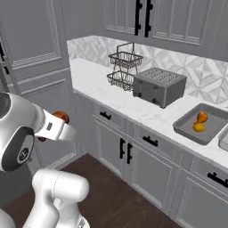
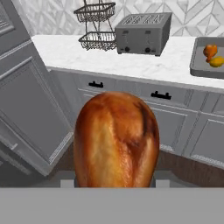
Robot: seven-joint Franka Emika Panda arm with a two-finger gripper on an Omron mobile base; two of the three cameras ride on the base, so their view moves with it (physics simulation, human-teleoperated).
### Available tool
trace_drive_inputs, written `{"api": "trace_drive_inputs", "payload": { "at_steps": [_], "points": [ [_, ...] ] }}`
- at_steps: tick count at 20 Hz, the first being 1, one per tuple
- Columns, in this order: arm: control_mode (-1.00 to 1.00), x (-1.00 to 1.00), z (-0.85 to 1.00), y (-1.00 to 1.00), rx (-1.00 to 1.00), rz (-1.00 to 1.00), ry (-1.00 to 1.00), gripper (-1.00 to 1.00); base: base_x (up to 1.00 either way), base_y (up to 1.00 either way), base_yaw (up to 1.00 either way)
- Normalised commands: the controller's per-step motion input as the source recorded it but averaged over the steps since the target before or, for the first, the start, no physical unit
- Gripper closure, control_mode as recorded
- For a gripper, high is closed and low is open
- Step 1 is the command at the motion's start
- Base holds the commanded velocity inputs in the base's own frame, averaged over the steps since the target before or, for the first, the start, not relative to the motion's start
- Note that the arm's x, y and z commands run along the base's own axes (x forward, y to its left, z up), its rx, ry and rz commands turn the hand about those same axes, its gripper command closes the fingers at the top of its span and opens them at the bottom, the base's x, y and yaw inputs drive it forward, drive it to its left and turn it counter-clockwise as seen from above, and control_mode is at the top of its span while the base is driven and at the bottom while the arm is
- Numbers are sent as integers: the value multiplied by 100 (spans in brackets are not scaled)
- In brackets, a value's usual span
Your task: Place one lemon and one chicken drumstick in each tupperware on the nearby counter, to pack two identical lunches.
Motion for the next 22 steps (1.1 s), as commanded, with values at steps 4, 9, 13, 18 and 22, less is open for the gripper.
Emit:
{"api": "trace_drive_inputs", "payload": {
  "at_steps": [4,9,13,18,22],
  "points": [
    [100,0,0,0,0,0,0,100,0,-80,-47],
    [100,0,0,0,0,0,0,100,1,-93,-46],
    [100,0,0,0,0,0,0,100,19,-89,-42],
    [100,0,0,0,0,0,0,100,61,-55,-31],
    [100,0,0,0,0,0,0,100,94,0,-3]
  ]
}}
